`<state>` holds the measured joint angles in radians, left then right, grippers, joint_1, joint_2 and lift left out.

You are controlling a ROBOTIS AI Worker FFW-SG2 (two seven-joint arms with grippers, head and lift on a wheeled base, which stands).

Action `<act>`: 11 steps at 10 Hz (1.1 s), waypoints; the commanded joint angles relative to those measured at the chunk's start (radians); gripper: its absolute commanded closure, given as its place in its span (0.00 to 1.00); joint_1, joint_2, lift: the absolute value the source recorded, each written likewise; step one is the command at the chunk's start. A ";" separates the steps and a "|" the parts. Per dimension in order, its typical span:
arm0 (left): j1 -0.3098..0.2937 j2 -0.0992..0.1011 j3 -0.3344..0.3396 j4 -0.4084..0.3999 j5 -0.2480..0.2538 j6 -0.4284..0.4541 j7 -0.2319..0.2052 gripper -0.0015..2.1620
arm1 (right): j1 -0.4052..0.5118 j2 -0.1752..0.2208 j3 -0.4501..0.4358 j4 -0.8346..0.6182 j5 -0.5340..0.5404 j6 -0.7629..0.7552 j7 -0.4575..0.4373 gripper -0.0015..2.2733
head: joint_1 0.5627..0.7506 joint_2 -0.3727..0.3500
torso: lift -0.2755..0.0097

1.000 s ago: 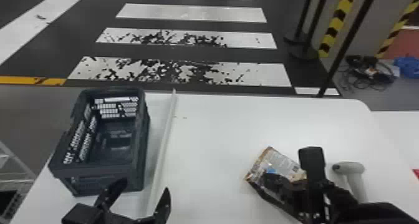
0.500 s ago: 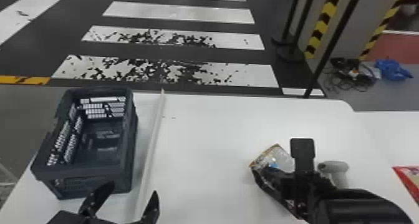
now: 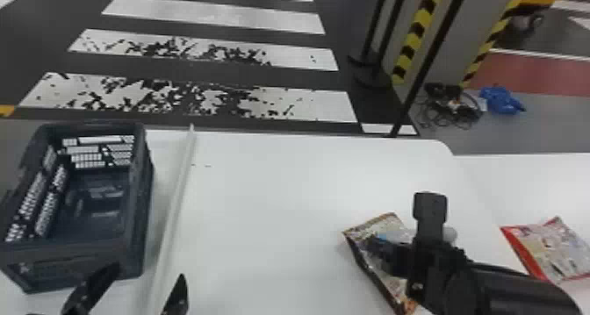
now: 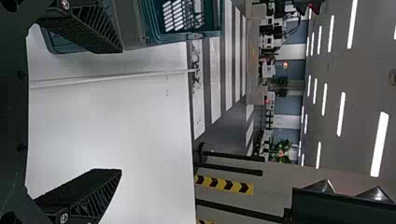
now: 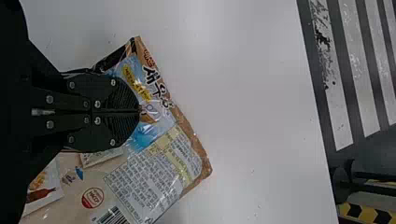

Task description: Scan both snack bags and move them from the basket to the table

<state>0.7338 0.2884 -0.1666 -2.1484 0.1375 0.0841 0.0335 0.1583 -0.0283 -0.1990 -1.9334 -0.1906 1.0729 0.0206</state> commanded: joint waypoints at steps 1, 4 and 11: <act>-0.004 0.000 -0.007 0.002 -0.002 -0.002 0.000 0.04 | 0.021 0.001 -0.034 -0.065 -0.059 0.009 -0.010 0.99 | 0.70 0.26 | 0.62; -0.014 -0.002 -0.028 0.038 -0.009 -0.045 0.005 0.04 | 0.015 -0.004 -0.120 -0.134 -0.159 0.108 0.001 0.99 | 0.70 0.23 | 0.62; -0.077 0.001 -0.077 0.108 -0.021 -0.069 0.008 0.04 | -0.060 0.025 -0.152 -0.095 -0.240 0.065 0.035 0.99 | 0.70 0.23 | 0.62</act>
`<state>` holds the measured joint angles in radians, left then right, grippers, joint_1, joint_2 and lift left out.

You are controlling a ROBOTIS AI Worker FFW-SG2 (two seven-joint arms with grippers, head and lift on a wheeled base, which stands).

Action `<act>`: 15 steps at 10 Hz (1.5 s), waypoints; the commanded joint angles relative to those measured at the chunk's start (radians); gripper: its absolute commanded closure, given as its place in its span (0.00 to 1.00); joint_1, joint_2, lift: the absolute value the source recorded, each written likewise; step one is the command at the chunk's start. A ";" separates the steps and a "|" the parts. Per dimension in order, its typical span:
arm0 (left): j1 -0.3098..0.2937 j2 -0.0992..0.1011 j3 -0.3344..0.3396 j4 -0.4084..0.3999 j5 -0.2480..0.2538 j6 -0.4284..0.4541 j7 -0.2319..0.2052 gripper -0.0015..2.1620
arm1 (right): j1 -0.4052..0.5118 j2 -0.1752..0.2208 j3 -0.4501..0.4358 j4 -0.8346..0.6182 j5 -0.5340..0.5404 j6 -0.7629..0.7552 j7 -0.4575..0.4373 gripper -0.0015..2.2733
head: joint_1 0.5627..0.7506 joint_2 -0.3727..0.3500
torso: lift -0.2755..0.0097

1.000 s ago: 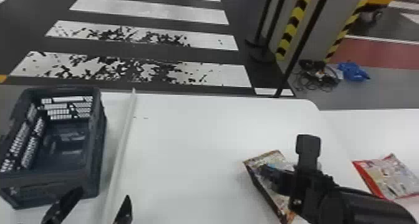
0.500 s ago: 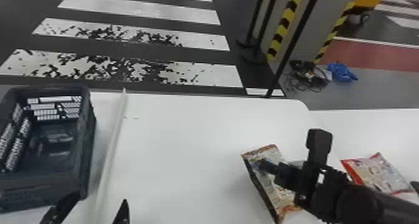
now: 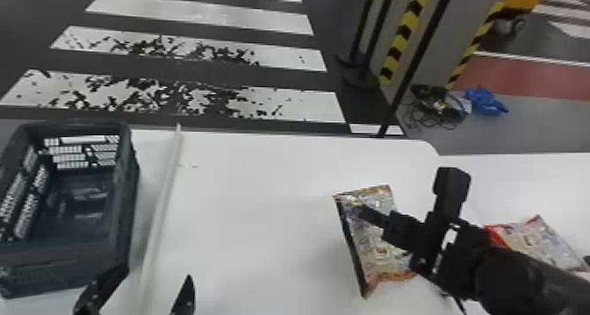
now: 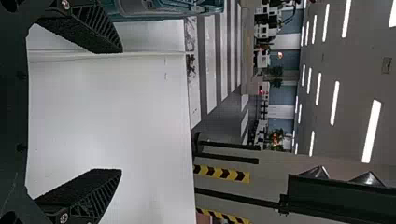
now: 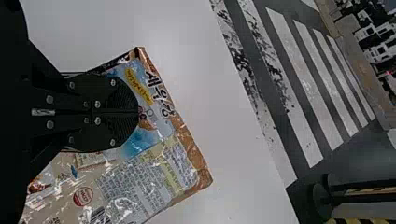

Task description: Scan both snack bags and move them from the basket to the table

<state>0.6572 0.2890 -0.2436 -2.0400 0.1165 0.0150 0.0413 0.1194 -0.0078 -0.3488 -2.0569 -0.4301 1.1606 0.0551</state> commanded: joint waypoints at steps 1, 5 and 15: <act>-0.001 0.004 0.004 0.003 0.000 0.006 0.000 0.04 | -0.066 0.008 0.004 0.086 0.014 -0.075 -0.026 0.99 | 0.70 0.23 | 0.62; -0.004 0.001 0.010 0.011 0.000 0.006 -0.001 0.04 | -0.135 0.009 0.011 0.207 0.065 -0.143 -0.213 0.99 | 0.70 0.18 | 0.62; -0.001 0.009 -0.003 0.009 0.000 -0.016 -0.001 0.04 | 0.043 0.002 -0.024 0.136 0.083 -0.265 -0.172 0.99 | 0.70 0.07 | 0.62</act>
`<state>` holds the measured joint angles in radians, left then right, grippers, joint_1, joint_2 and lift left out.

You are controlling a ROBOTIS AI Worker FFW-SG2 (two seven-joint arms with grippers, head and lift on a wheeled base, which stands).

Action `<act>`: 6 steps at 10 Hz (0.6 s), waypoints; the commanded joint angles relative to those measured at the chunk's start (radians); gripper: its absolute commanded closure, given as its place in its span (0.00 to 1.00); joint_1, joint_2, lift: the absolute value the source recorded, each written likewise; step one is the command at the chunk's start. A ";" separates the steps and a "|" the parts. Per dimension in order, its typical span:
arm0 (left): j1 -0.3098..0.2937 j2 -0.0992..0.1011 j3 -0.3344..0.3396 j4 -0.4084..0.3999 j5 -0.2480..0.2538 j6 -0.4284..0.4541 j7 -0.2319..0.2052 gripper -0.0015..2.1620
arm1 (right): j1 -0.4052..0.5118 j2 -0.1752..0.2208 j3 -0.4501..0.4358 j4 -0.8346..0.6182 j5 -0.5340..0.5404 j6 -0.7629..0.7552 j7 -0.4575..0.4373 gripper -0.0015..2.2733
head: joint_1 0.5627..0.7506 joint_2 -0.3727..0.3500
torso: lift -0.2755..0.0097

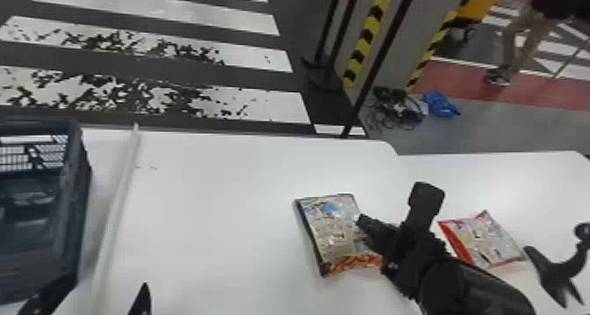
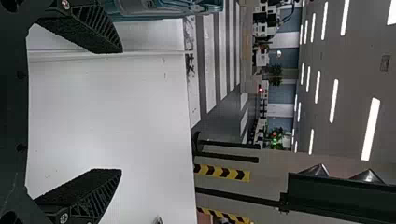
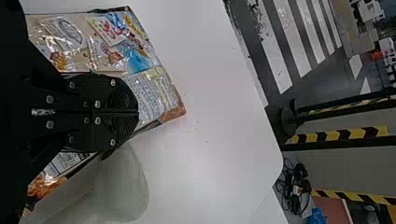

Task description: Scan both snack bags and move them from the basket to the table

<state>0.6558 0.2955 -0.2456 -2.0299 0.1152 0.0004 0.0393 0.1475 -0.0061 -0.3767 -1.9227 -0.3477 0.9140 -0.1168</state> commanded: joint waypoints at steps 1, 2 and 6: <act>0.004 0.004 -0.001 -0.001 0.000 -0.004 0.001 0.04 | 0.027 0.000 0.015 0.010 0.006 -0.040 0.003 0.99 | 0.70 0.06 | 0.62; 0.005 0.004 -0.001 -0.001 0.000 -0.004 0.001 0.04 | 0.038 0.000 0.024 0.016 0.007 -0.056 0.003 0.99 | 0.70 0.06 | 0.62; 0.005 0.002 -0.004 0.000 0.000 -0.004 0.001 0.04 | 0.076 0.003 0.056 0.021 0.007 -0.102 -0.001 0.99 | 0.70 0.07 | 0.62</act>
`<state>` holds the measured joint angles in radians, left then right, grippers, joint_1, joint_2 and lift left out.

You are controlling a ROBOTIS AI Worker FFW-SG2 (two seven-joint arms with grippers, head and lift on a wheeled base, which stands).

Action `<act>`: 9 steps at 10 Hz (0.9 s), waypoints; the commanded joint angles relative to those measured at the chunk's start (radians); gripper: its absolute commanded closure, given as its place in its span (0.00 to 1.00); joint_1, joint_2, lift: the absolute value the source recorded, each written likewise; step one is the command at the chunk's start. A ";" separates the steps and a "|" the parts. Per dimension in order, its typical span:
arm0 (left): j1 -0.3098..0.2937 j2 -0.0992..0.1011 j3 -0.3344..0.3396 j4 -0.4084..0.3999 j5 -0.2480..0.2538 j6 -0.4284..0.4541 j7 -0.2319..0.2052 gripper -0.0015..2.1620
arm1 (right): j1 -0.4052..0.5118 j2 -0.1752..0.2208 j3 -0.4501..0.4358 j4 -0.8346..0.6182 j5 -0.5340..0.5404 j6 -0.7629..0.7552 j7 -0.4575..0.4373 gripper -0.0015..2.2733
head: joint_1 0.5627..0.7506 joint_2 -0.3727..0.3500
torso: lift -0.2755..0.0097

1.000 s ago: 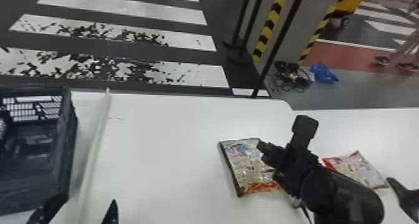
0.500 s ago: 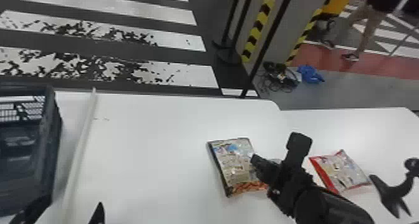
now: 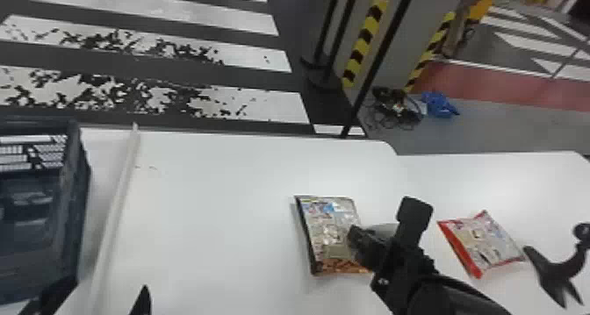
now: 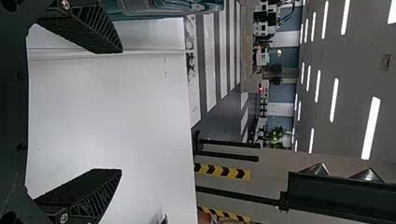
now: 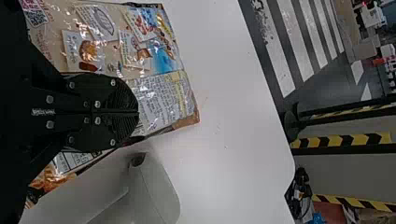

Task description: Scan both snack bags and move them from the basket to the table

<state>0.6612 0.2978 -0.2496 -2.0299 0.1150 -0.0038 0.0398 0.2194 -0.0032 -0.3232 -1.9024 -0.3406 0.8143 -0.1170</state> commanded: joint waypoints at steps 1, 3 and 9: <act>0.000 0.000 0.000 0.000 0.000 0.000 0.000 0.04 | 0.021 0.000 0.010 -0.007 -0.005 -0.008 0.002 0.99 | 0.70 0.08 | 0.62; -0.002 0.000 0.000 -0.001 -0.002 0.003 0.000 0.04 | 0.054 0.000 0.021 -0.029 -0.011 -0.026 0.002 0.99 | 0.70 0.08 | 0.62; -0.006 -0.003 0.000 0.000 -0.002 0.003 0.002 0.04 | 0.199 0.000 0.046 -0.158 -0.067 -0.076 0.017 0.99 | 0.70 0.11 | 0.62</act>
<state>0.6554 0.2944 -0.2501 -2.0299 0.1135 -0.0006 0.0414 0.4118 -0.0019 -0.2814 -2.0563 -0.4081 0.7532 -0.1002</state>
